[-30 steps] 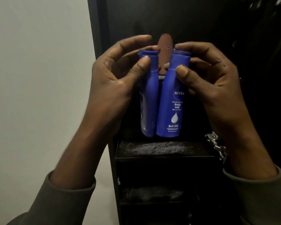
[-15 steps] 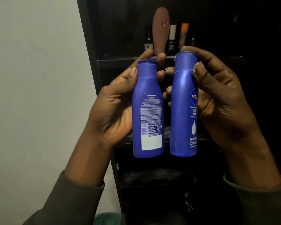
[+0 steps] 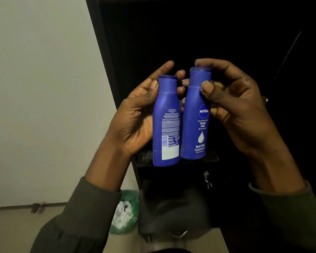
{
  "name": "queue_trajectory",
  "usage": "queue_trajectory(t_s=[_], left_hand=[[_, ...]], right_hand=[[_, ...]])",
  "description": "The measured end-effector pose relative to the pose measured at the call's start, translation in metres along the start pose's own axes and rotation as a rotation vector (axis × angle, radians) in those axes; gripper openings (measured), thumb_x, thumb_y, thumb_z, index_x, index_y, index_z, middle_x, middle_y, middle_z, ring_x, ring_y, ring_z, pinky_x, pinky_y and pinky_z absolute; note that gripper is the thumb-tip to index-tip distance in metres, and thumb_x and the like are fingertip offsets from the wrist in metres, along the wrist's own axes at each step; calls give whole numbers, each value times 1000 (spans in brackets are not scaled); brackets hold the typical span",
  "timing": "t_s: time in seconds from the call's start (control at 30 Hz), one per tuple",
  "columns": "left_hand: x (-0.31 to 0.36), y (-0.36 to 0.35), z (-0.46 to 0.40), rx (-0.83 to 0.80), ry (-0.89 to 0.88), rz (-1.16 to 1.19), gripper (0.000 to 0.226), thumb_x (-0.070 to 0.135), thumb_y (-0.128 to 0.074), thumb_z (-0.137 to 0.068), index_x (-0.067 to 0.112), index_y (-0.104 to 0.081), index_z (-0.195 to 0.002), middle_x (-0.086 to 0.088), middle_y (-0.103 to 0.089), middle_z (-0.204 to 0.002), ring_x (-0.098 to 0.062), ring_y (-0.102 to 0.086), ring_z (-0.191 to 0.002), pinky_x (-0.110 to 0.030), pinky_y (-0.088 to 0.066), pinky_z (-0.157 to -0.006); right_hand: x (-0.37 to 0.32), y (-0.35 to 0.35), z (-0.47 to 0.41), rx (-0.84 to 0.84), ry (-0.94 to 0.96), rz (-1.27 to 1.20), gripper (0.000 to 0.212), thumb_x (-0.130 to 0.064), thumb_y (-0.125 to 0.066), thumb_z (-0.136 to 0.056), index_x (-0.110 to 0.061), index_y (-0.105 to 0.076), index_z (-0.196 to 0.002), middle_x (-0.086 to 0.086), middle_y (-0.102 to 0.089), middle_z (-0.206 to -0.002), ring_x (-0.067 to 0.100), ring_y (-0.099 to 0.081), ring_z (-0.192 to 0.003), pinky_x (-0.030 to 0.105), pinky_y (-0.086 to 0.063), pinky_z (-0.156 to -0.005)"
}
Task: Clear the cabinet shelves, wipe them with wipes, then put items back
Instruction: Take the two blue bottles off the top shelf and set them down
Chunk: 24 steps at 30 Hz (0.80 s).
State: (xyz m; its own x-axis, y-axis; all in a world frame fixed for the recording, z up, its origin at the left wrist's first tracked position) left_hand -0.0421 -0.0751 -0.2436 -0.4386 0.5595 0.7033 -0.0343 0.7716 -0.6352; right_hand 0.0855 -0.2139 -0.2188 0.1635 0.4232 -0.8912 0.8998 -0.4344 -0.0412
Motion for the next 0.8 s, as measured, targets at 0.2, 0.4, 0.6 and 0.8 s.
queue_trajectory(t_s=[0.2,0.4,0.6,0.8], left_hand=[[-32,30,22,151,71,-52,44,12,-43,-91,11,-49,-134,-10,-65,-120,-25,-63,-105,-37,-57,-90],[-58,59,37,347,129,-247,43,10,-53,-91,10,-51,-134,-8,-68,-120,-22,-67,-106,-35,-58,-84],[-91,99,49,437,220,-450,36,7,-54,-96,10,-54,-133,-3,-69,-116,-18,-68,-100,-37,-56,-84],[-128,134,67,524,288,-583,33,7,-58,-95,10,-58,-128,-6,-69,-115,-21,-68,-104,-38,-56,-91]], right_hand=[[49,-2,18,-10,-162,-10,41,-4,-60,-91,-7,-51,-131,9,-66,-123,26,-65,-112,37,-56,-83],[96,-3,35,12,-308,-37,43,-3,-66,-88,-10,-54,-129,11,-66,-119,23,-67,-108,33,-55,-82],[142,-3,54,22,-425,-54,49,2,-67,-84,-8,-54,-130,13,-66,-116,21,-67,-101,29,-54,-81],[197,3,79,30,-562,-13,45,-2,-71,-83,-14,-58,-124,11,-67,-119,23,-68,-106,36,-57,-86]])
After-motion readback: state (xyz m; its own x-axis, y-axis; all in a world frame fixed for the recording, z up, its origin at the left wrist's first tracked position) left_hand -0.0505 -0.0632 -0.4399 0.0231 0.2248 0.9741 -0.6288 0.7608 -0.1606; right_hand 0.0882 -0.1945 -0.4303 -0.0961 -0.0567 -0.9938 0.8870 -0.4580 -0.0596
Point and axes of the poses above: each hand's wrist, its own z-axis away from the middle knuckle, its own y-axis out of the back of the hand, x = y × z, the point moved 1 cm from there along -z, towards the middle knuckle
